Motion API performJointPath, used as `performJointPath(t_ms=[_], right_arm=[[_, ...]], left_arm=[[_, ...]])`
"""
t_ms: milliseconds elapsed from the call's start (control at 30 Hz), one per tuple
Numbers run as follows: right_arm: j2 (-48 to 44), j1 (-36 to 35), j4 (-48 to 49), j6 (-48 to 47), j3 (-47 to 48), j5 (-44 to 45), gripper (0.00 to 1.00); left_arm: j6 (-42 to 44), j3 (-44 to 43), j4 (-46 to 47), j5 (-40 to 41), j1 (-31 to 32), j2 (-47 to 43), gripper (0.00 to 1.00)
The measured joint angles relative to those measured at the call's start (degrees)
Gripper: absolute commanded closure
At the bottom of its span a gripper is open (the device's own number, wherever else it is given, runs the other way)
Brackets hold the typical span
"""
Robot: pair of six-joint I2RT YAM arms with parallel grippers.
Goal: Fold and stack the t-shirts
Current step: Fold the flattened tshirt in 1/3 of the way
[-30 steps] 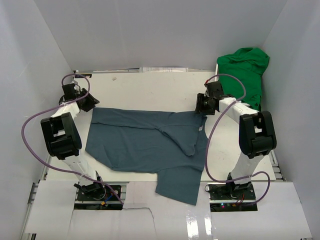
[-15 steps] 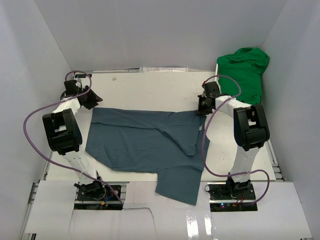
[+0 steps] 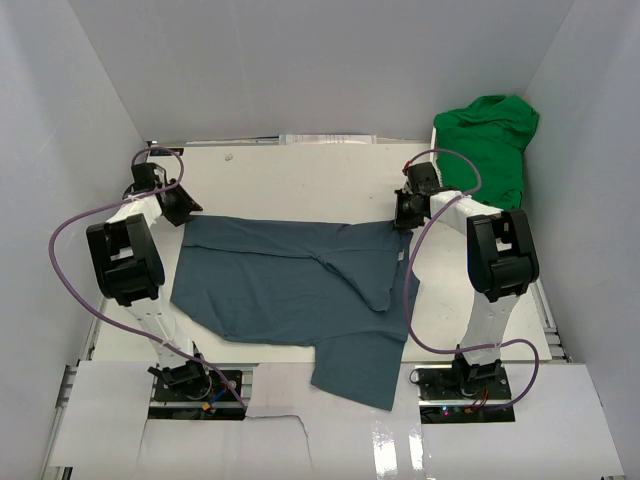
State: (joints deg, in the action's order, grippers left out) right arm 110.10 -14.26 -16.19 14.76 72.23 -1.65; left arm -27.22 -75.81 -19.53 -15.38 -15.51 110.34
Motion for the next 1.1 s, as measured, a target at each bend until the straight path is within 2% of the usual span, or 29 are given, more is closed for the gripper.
performJointPath(t_ms=[433,700,1000,1100], right_arm=[[2.4,0.0,-0.02,0.0,3.13,0.0,0.92],[7.85,0.48,-0.57,0.0,10.14,-0.11,0.92],[18.71,2.21,-5.18,-0.17,27.36,-0.42,0.92],[24.3,2.54,-7.26,-0.44,36.98,-0.52,0.92]], left_arm=[[-1.33,-3.39,-0.94,0.68,-0.11,6.32,0.56],[-2.14,-8.39,-2.54,3.13,-0.09,9.4,0.56],[-3.89,-10.71,-2.75,4.5,-0.57,10.93,0.55],[-4.22,-11.5,-2.78,4.81,-0.81,11.41,0.56]])
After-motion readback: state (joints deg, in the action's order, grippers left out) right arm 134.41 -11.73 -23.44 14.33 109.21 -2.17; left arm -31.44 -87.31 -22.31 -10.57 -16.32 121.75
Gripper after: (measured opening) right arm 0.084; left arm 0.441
